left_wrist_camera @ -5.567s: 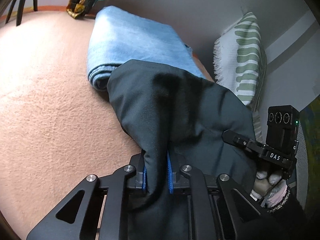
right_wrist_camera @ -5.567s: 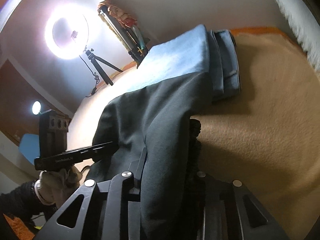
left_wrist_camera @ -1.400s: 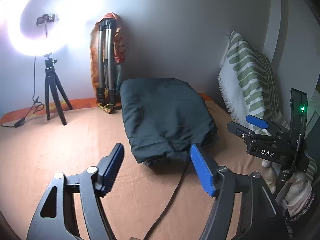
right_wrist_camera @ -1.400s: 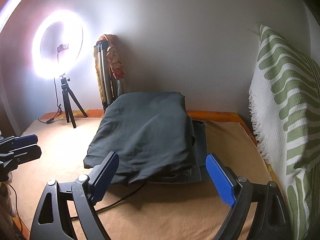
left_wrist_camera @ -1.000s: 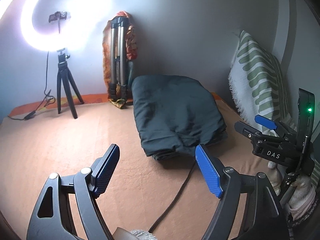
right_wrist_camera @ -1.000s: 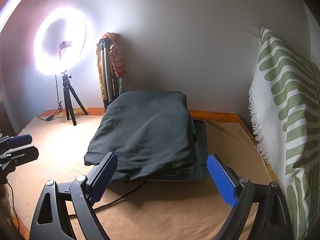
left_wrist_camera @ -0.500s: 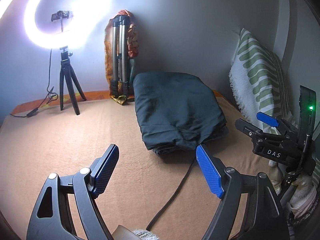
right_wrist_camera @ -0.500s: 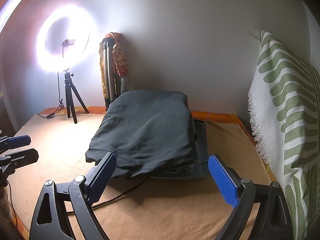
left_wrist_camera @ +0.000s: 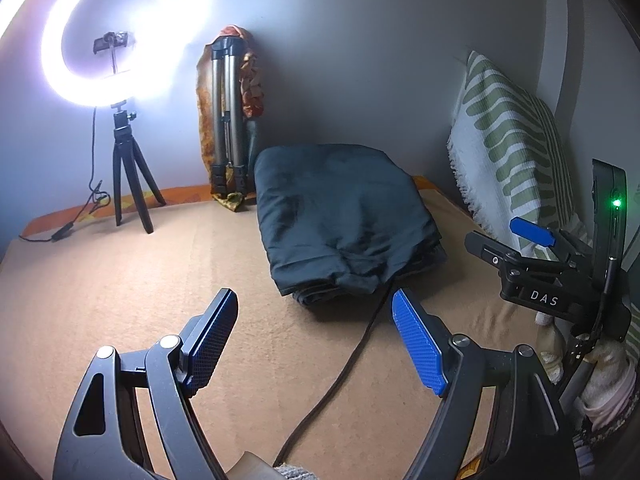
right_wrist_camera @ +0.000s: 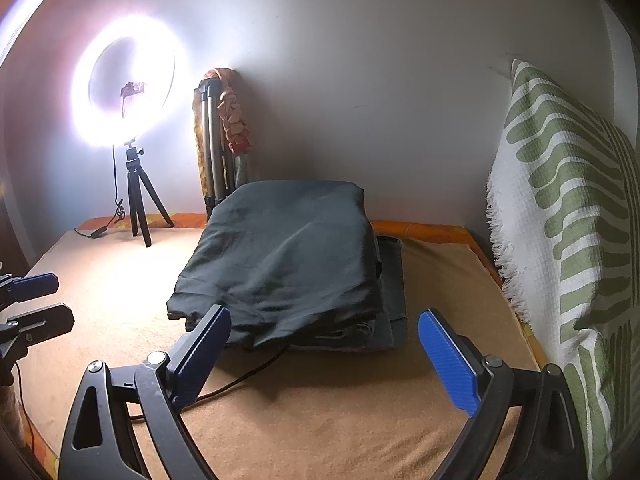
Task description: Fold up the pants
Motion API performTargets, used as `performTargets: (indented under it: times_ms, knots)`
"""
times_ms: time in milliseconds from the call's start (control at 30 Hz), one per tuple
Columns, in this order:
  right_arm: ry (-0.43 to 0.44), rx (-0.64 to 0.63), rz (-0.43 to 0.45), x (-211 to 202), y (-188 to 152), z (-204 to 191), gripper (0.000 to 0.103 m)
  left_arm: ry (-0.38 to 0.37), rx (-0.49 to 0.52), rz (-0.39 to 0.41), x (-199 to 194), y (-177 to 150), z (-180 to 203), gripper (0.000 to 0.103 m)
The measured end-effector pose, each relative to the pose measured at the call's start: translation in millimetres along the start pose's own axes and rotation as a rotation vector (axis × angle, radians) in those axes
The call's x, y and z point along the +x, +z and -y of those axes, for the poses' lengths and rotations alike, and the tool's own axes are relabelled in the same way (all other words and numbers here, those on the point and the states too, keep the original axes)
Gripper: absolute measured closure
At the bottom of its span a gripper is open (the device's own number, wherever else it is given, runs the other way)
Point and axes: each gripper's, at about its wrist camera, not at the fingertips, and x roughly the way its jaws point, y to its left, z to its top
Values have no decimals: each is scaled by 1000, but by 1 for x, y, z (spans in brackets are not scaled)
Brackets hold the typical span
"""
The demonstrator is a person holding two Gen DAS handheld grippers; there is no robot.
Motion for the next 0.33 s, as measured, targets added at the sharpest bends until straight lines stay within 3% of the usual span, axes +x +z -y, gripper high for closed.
performTargets:
  times_ms: [333]
  knots:
    - [7,3,-7,-1,-2,1,4,4,10,17,-2,0,0,23]
